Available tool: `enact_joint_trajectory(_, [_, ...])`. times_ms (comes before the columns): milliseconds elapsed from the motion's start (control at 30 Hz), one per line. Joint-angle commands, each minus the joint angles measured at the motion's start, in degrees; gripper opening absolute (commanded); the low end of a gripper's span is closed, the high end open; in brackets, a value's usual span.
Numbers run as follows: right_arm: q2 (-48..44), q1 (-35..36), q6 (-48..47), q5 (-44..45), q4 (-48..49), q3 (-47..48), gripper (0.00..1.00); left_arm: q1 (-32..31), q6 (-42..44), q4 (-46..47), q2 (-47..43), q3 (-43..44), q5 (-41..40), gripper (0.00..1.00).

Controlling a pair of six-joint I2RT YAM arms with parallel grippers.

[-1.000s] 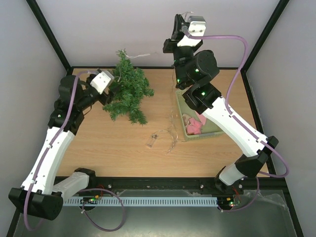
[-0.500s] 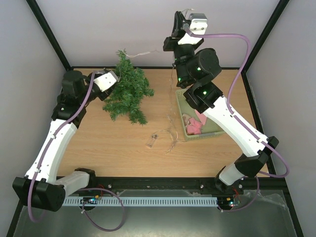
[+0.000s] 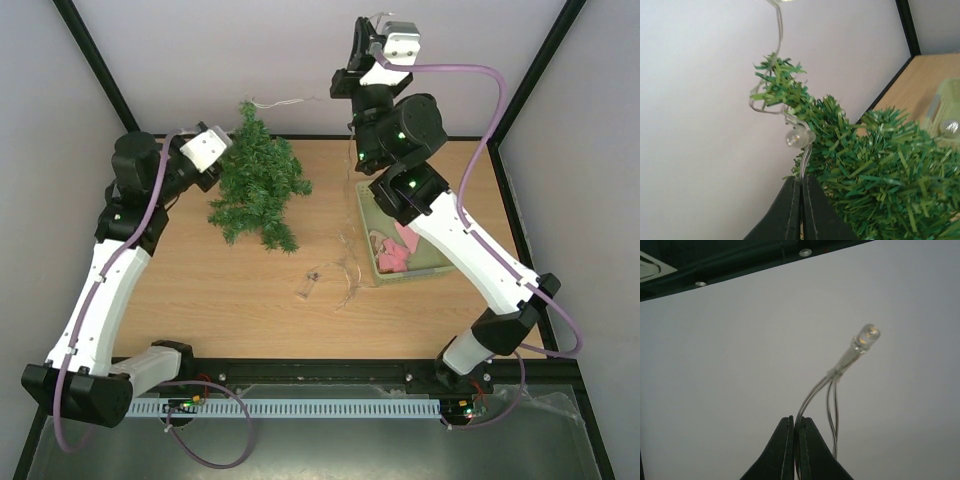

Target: Decorate the small christmas tree

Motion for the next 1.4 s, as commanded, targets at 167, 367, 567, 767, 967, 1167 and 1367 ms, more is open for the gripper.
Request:
enact_joint_trajectory(167, [2.04,-2.51,0.08,1.63,2.07,3.81,0.02,0.35,-15.21,2.33,-2.07,1.99,2.13,0.02])
enact_joint_trajectory(367, [1.91,-3.37,1.81,-2.67,2.22,4.57,0.02,0.4,-18.16,4.08,-4.48,-0.57,2.47,0.02])
enact_joint_trajectory(567, [2.21,-3.53,4.8,-11.47,5.41,4.73,0.02,0.58,-26.31,3.62,-4.76,-0.38,-5.74,0.02])
enact_joint_trajectory(767, [4.88,-3.52,6.26,-11.66,6.8,6.48,0.02,2.77,-34.41,5.36,-5.42,0.66,-11.46,0.02])
enact_joint_trajectory(967, [8.22,-3.84,4.6,-5.89,3.74,10.88,0.02,3.52,-45.23,2.62,-2.75,5.25,-5.5,0.02])
enact_joint_trajectory(1167, [6.6,-5.13,3.65,-0.58,-0.65,10.07,0.02,3.52,-54.34,1.01,-2.53,5.92,0.49,0.02])
enact_joint_trajectory(1367, [0.1,-5.8,3.14,-0.11,-6.35,3.14,0.02,3.52,-57.87,-1.76,-1.51,5.84,3.07,0.02])
